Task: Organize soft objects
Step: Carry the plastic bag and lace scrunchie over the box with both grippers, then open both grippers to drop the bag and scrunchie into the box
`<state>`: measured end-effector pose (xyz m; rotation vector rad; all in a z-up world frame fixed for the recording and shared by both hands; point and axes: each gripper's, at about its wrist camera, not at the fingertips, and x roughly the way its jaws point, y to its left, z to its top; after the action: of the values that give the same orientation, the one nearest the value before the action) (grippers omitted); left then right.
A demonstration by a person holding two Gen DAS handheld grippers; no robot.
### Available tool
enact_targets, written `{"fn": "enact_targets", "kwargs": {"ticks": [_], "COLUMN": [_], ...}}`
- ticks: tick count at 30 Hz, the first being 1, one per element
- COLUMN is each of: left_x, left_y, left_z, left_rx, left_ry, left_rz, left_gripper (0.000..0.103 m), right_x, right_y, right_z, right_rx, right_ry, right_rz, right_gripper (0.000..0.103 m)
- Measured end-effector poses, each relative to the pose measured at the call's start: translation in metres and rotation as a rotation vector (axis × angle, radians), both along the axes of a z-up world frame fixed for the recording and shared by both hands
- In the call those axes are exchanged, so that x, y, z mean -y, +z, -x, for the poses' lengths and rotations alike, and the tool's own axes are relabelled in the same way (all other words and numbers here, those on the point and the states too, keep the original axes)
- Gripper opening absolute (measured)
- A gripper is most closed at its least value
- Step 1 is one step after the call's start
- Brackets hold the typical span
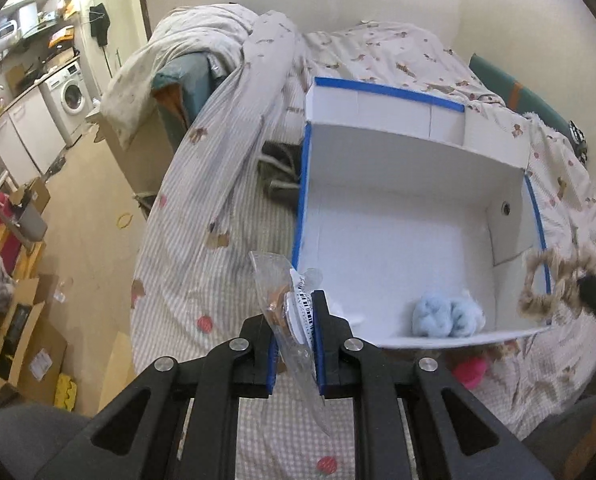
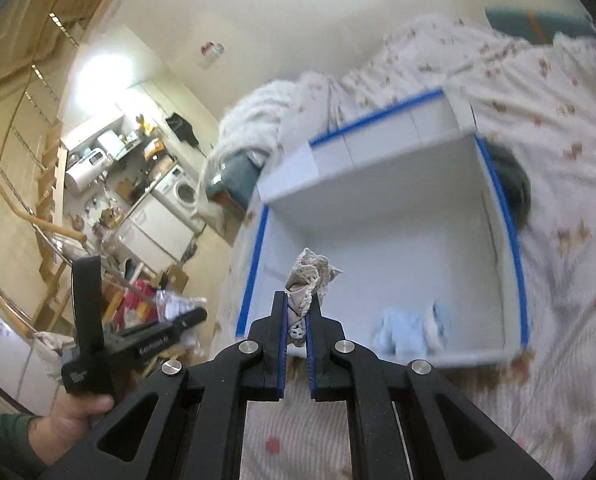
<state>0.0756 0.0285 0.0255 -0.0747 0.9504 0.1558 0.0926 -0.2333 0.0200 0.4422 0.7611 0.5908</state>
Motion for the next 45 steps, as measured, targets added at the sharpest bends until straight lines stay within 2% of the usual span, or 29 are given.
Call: {"fn": "enact_targets", "kwargs": {"ticks": [3, 6, 14, 20, 24, 27, 30, 40, 45], "left_x": [0.006, 0.016, 0.041, 0.055, 0.070, 0.079, 0.084, 0.089, 0.083], "left_y": [0.006, 0.009, -0.008, -0.026, -0.038, -0.051, -0.062, -0.080, -0.086], "left_z": [-0.015, -0.027, -0.060, -0.085, -0.096, -0.105, -0.114, -0.133, -0.134], "left_rx": [-0.004, -0.005, -0.037, -0.065, -0.083, -0.116, -0.140, -0.177, -0.189], "left_ry": [-0.004, -0.021, -0.047, -0.035, -0.070, -0.108, -0.103, -0.078, -0.072], "left_rz": [-0.001, -0.023, -0.063, -0.075, -0.104, -0.084, -0.089, -0.097, -0.099], "left_gripper": [0.013, 0.013, 0.013, 0.013, 0.013, 0.013, 0.013, 0.013, 0.013], "right_x": [-0.001, 0.001, 0.001, -0.001, -0.005, -0.005, -0.008, -0.007, -0.007], "right_y": [0.008, 0.000, -0.046, -0.065, -0.073, -0.081, -0.089, -0.100, -0.099], "right_z": [-0.018, -0.036, -0.055, -0.068, -0.076, -0.081, -0.085, -0.092, -0.092], "right_rx": [0.041, 0.041, -0.076, -0.154, -0.190, -0.215, -0.244, -0.287, -0.273], "right_ry": [-0.011, -0.027, -0.049, -0.051, -0.047, -0.074, -0.086, -0.103, -0.114], "right_rz": [0.002, -0.006, 0.048, 0.075, 0.083, 0.126, 0.165, 0.186, 0.187], "right_gripper": [0.009, 0.009, 0.009, 0.009, 0.009, 0.010, 0.010, 0.010, 0.010]}}
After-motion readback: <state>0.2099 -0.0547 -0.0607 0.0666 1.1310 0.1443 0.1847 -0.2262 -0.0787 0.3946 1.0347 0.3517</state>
